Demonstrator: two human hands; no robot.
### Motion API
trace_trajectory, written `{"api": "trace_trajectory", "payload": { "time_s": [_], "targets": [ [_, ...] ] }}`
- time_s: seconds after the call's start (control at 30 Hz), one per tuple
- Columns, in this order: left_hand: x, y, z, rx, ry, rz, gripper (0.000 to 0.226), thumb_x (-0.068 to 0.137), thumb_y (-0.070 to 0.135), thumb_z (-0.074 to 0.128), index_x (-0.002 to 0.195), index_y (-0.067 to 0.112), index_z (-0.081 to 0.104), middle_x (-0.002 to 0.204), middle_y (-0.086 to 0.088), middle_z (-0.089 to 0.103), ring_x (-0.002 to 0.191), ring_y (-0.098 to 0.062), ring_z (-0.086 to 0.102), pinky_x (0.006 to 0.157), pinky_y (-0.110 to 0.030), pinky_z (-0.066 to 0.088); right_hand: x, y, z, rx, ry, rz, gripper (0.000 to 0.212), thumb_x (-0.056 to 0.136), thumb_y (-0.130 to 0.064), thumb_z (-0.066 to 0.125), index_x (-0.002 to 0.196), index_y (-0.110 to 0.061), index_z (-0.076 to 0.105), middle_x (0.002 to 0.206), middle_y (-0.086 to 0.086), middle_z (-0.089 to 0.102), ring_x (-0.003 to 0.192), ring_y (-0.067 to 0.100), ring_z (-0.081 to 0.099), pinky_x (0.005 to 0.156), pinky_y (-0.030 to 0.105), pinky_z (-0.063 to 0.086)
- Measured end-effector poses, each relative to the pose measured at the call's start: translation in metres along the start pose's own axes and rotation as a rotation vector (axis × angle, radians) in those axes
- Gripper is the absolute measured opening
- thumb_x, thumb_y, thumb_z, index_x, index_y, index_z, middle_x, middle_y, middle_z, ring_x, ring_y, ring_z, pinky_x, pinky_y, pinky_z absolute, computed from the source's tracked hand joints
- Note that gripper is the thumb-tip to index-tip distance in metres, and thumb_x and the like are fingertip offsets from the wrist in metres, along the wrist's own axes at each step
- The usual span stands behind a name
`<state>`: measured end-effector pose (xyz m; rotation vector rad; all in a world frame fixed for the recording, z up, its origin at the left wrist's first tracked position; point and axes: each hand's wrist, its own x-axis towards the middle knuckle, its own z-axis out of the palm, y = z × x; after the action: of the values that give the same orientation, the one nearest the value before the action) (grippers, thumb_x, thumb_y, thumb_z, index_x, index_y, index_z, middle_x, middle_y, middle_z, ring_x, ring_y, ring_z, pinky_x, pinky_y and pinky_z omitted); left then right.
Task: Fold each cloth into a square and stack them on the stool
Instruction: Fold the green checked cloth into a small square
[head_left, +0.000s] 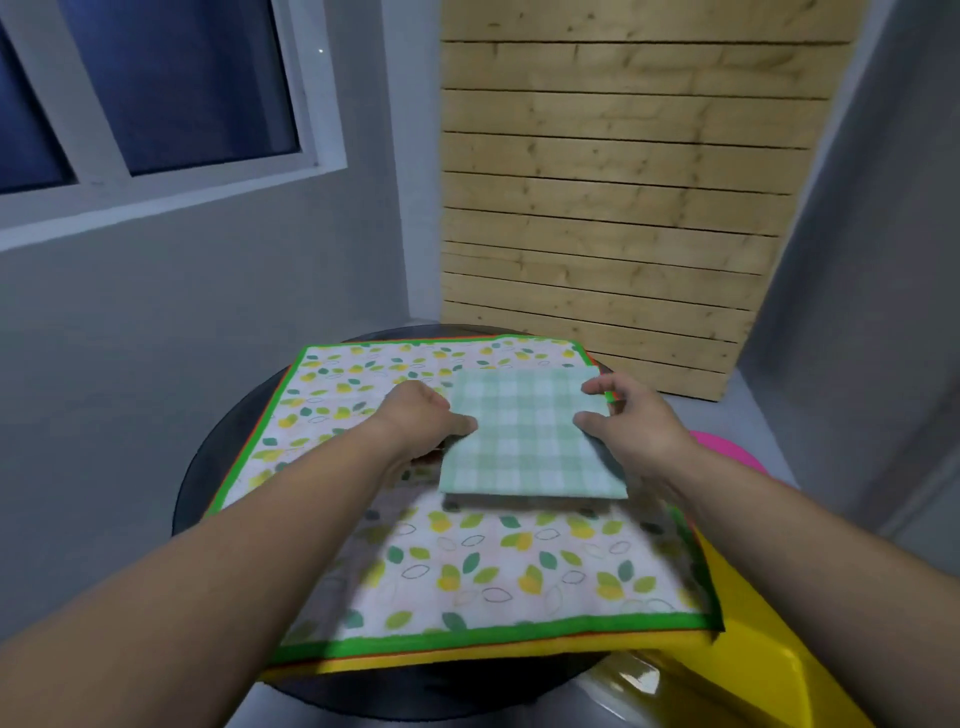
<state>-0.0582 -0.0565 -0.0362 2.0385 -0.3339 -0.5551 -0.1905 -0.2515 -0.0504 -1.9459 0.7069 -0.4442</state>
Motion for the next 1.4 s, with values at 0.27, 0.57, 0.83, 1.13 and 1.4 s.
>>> {"api": "trace_trajectory", "payload": {
  "time_s": [0.27, 0.57, 0.83, 1.13, 1.4],
  "targets": [
    [0.008, 0.061, 0.125, -0.278, -0.029, 0.173, 0.023, 0.083, 0.005, 0.076, 0.093, 0.011, 0.056, 0.074, -0.006, 0.063, 0.052, -0.013, 0.059, 0.050, -0.020, 0.049, 0.008, 0.040, -0.120, 0.216, 0.307, 0.046, 0.015, 0.080, -0.012, 0.079, 0.088, -0.017, 0.067, 0.083, 0.002, 0.060, 0.064, 0.010, 0.058, 0.058, 0.022, 0.044],
    [0.072, 0.109, 0.291, -0.246, -0.071, 0.226, 0.015, 0.084, 0.005, 0.074, 0.093, 0.014, 0.066, 0.104, -0.004, 0.075, 0.085, -0.021, 0.073, 0.074, -0.035, 0.062, 0.080, 0.142, -0.209, 0.254, 0.381, 0.124, 0.043, 0.084, -0.016, 0.076, 0.124, -0.011, 0.062, 0.134, 0.009, 0.060, 0.121, 0.024, 0.059, 0.102, 0.046, 0.050],
    [0.156, 0.092, 0.400, -0.286, -0.087, 0.016, 0.019, 0.084, 0.009, 0.079, 0.083, 0.012, 0.059, 0.081, -0.003, 0.066, 0.075, -0.024, 0.065, 0.080, -0.038, 0.057, 0.151, 0.248, -0.219, 0.247, 0.372, 0.196, 0.052, 0.087, -0.015, 0.072, 0.135, -0.012, 0.052, 0.119, 0.005, 0.063, 0.102, 0.022, 0.066, 0.085, 0.039, 0.056],
    [0.192, 0.033, 0.485, 0.016, -0.006, -0.030, 0.052, 0.074, 0.042, 0.082, 0.111, 0.013, 0.061, 0.110, -0.006, 0.068, 0.105, -0.030, 0.063, 0.093, -0.045, 0.054, 0.193, 0.394, -0.182, 0.098, 0.304, 0.304, 0.073, 0.066, -0.058, 0.067, 0.125, -0.015, 0.061, 0.124, 0.007, 0.067, 0.110, 0.026, 0.066, 0.089, 0.050, 0.057],
    [0.208, 0.004, 0.497, 0.276, -0.012, 0.041, 0.061, 0.071, 0.068, 0.063, 0.116, 0.029, 0.053, 0.116, -0.004, 0.057, 0.119, -0.030, 0.046, 0.101, -0.047, 0.042, 0.195, 0.391, -0.168, -0.187, 0.250, 0.249, 0.043, 0.084, -0.043, 0.060, 0.124, -0.026, 0.056, 0.107, -0.003, 0.065, 0.116, 0.025, 0.048, 0.092, 0.039, 0.047]
  ]
}}
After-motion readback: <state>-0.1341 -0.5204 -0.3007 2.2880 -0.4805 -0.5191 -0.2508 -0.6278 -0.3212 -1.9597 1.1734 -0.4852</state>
